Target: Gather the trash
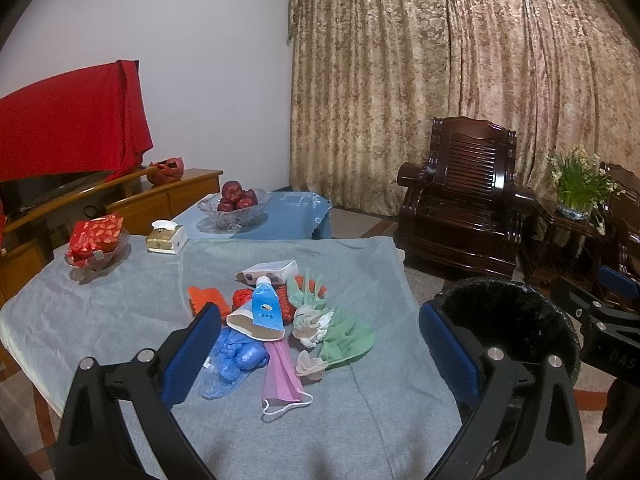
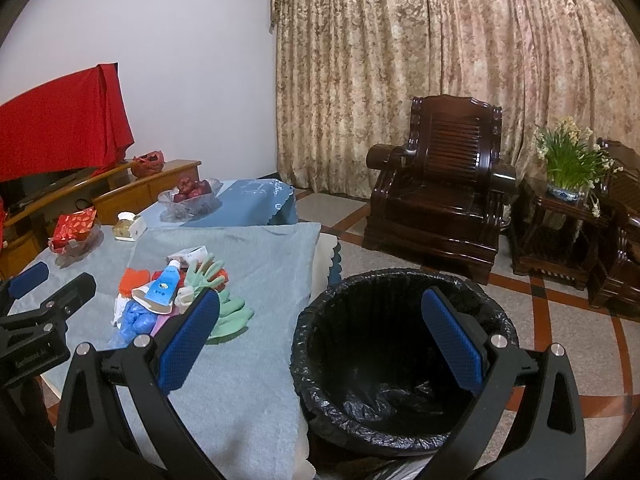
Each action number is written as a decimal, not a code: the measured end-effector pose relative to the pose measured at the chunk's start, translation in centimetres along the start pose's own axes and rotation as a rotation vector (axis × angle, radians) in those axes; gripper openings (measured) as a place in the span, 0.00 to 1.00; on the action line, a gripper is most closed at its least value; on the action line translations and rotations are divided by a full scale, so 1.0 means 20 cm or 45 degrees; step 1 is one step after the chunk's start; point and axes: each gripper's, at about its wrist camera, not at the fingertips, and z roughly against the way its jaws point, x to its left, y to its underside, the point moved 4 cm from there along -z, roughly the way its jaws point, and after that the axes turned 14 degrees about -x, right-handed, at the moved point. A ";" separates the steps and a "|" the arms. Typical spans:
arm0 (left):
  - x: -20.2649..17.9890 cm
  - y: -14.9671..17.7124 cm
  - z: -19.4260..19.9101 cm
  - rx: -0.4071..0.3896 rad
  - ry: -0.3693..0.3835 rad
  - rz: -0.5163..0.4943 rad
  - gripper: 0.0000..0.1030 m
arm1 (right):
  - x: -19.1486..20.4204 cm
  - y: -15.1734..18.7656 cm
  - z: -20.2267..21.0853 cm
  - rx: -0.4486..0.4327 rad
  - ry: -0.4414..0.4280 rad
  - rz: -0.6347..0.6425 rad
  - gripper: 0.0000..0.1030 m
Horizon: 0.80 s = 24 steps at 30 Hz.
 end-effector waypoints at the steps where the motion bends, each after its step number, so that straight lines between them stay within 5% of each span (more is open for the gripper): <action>1: 0.01 0.00 0.00 0.001 -0.002 0.001 0.94 | 0.00 -0.02 0.00 0.002 -0.005 -0.003 0.95; 10: 0.15 0.08 -0.09 -0.005 -0.110 -0.018 0.94 | 0.11 0.01 -0.11 0.032 -0.070 0.000 0.95; 24: 0.62 0.45 -0.32 0.177 -0.276 0.013 0.94 | 0.57 0.29 -0.56 0.264 -0.305 0.065 0.95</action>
